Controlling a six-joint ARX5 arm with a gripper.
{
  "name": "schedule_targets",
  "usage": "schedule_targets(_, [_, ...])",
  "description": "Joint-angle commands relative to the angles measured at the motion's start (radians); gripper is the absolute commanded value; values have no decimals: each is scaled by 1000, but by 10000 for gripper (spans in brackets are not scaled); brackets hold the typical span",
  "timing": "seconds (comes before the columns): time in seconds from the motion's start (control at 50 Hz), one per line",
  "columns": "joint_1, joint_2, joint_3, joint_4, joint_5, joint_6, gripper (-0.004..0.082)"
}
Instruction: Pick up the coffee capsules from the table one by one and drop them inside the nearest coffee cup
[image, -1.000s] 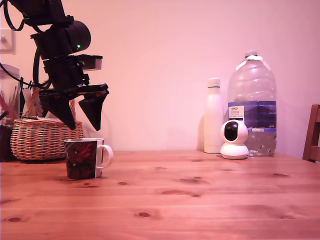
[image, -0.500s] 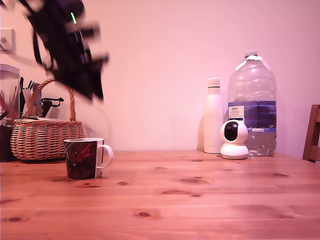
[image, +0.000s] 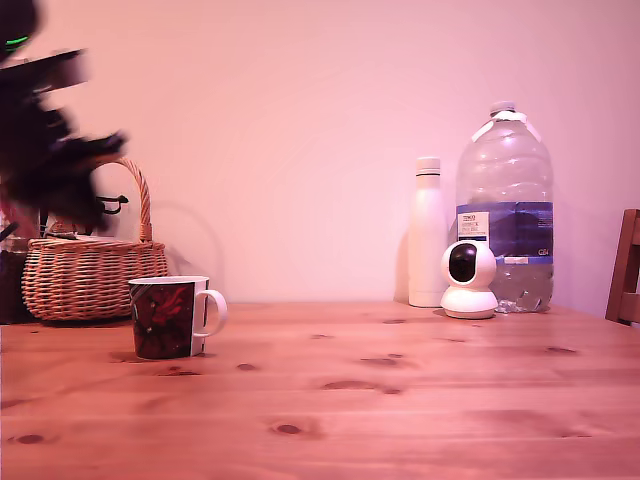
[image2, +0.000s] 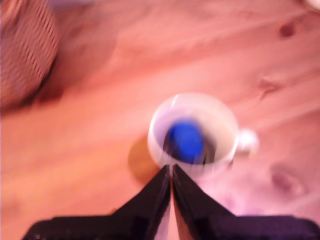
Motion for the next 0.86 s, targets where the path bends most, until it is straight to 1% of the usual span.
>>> schedule_targets(0.0, [16,-59,-79,70,2,-32,-21])
schedule_targets(0.04, [27,-89,-127,101,2,-41,-21])
schedule_targets(0.1, [38,-130,-191,139,2,-66,-21])
schedule_targets(0.18, [42,-190,-261,161,1,-70,-21])
schedule_targets(0.26, [42,-254,-305,153,2,-77,-21])
schedule_targets(0.36, [39,-317,-312,134,1,-79,-21])
schedule_targets(0.52, [39,-391,-311,146,1,-79,-21])
schedule_targets(0.84, [39,-423,-311,140,2,-83,-21])
